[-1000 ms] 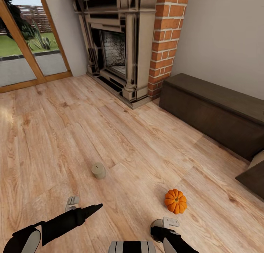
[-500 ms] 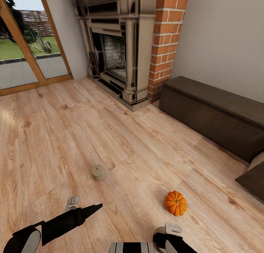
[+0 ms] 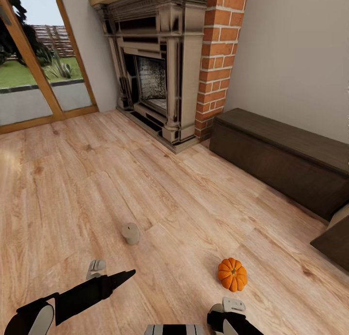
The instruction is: Place each of the two pumpkins and all three candles from the living room inside a cabinet in the living room (use any cabinet), then make sure every cabinet is closed, and position the cauldron so it is next to a table in the living room.
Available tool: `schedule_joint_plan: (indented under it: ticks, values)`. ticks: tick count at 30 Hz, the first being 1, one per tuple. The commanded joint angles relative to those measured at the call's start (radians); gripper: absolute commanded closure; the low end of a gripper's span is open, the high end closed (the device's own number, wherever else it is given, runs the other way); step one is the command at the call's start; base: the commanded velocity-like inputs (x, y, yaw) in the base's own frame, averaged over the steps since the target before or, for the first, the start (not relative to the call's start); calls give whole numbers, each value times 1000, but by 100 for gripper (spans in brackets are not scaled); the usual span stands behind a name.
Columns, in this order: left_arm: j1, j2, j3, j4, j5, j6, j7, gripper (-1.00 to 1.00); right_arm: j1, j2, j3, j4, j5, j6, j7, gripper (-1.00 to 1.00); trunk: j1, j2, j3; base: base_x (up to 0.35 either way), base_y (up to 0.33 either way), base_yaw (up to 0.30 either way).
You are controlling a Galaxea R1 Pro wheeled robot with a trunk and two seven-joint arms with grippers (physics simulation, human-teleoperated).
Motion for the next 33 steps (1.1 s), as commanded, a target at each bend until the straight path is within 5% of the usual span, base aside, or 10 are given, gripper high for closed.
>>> schedule_joint_plan:
  ticks: [1, 19, 33]
  values:
    - [0, 0, 1, 0, 2, 5, -2, -100, 0, -1, 8, -2, -10, 5, -9, 100, 0, 0, -1, 0, 0, 0]
    - [0, 0, 1, 3, -3, 5, -2, -100, 0, -10, 10, -2, -10, 4, -8, 100, -2, 1, 15, 0, 0, 0]
    - [-2, 0, 1, 4, -5, 5, -2, -100, 0, -13, 10, -2, -9, 4, -7, 100, -6, 3, 50, 0, 0, 0]
